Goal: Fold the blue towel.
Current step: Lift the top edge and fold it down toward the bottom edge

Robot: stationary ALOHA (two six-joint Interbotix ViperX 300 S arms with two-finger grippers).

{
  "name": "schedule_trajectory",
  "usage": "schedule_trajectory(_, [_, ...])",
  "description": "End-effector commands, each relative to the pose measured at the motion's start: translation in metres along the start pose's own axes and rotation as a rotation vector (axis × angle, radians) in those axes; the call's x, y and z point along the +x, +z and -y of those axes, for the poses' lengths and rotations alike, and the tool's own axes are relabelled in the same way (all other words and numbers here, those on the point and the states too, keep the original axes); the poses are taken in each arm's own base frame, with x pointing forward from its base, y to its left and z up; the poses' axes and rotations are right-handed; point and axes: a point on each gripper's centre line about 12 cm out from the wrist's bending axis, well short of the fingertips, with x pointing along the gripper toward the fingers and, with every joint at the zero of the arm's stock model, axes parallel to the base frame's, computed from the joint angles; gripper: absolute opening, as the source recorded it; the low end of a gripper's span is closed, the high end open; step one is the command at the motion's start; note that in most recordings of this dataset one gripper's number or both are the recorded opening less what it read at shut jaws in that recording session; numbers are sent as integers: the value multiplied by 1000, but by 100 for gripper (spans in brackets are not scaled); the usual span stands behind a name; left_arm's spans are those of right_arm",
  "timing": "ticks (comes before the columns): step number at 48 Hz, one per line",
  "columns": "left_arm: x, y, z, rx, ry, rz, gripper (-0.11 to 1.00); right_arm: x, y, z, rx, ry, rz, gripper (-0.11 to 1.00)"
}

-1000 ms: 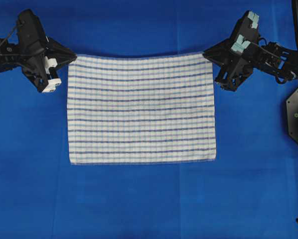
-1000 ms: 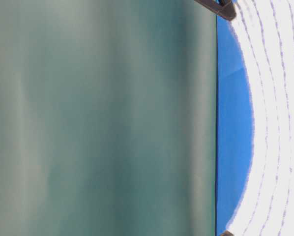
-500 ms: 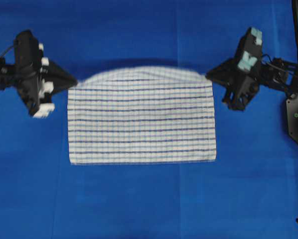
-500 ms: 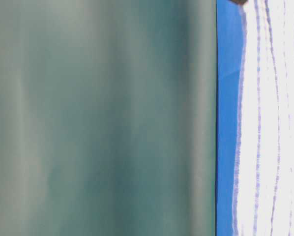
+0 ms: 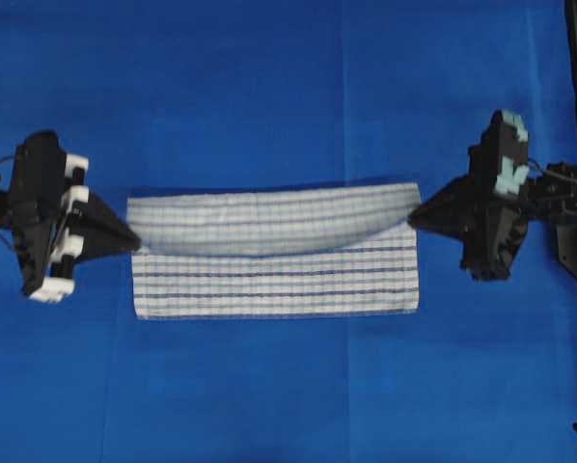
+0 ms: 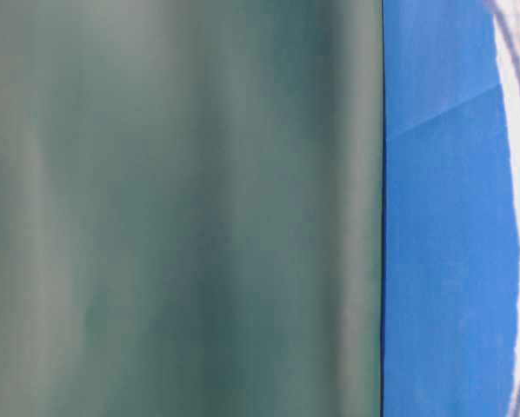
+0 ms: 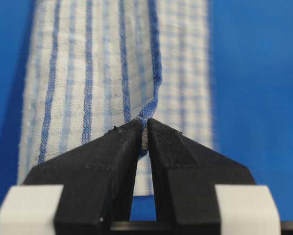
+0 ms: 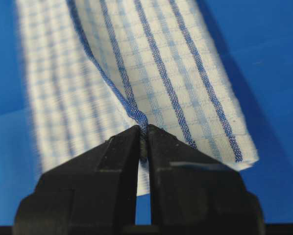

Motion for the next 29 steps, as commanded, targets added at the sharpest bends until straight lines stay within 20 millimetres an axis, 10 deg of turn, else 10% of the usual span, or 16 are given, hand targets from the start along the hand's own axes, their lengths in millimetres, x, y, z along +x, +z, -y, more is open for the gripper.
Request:
schedule_trajectory(1, [1,7,10,10,-35,24,5,-1,2,-11,2,34,5,5])
schedule_trajectory(29, [6,2,31,25,-97,-11,5,13,-15,-32,-37,69,-99,5])
